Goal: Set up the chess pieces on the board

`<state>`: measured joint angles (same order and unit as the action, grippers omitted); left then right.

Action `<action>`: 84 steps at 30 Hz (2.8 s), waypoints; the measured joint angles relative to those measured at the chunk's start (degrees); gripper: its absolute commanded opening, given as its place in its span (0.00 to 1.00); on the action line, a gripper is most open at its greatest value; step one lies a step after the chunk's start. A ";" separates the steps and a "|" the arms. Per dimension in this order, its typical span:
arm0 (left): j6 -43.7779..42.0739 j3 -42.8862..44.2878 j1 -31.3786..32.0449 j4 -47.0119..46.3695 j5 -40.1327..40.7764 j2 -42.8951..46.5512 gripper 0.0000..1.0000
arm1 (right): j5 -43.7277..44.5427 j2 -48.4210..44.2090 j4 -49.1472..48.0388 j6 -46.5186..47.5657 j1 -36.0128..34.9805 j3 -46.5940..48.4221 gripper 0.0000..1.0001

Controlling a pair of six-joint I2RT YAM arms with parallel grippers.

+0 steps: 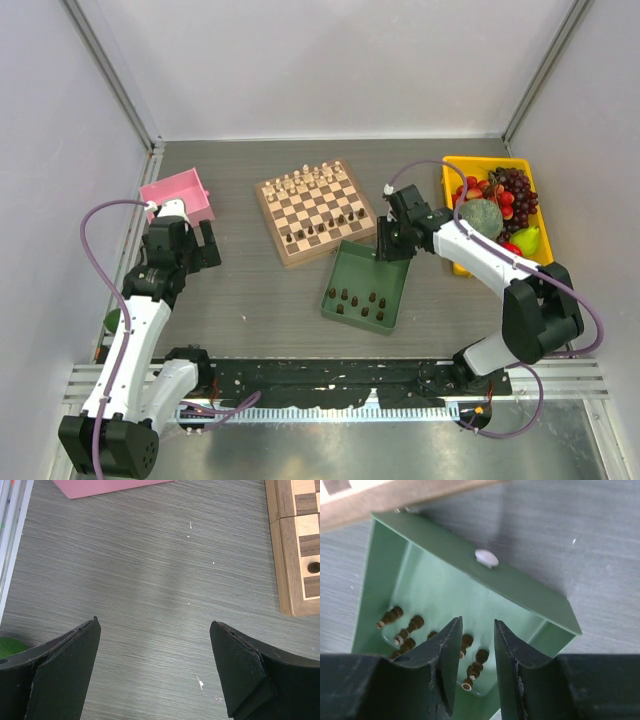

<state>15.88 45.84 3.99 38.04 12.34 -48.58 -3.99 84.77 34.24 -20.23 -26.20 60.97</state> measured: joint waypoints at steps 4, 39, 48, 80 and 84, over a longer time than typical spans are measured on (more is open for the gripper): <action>0.00 0.00 0.00 0.00 -0.07 0.00 0.99 | -1.46 0.04 -0.04 -0.55 0.00 -3.19 0.38; 0.00 0.00 0.00 0.00 -0.22 0.00 0.99 | -1.14 -3.91 -4.48 3.87 -0.33 -6.19 0.54; 0.00 0.00 0.00 0.00 -0.44 0.00 0.99 | -1.97 -9.90 -4.39 14.05 -0.33 -4.85 0.79; 0.00 0.00 0.00 0.00 -0.46 -0.04 0.99 | -2.01 10.93 -5.70 27.65 -0.33 5.16 0.66; 0.00 0.00 0.00 0.00 -0.46 -0.07 0.99 | -2.14 12.04 -5.46 27.58 -0.33 5.16 0.57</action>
<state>15.88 45.84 3.99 38.04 11.88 -48.64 -6.13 96.82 28.77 7.35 -26.52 66.13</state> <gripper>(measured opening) 0.991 0.634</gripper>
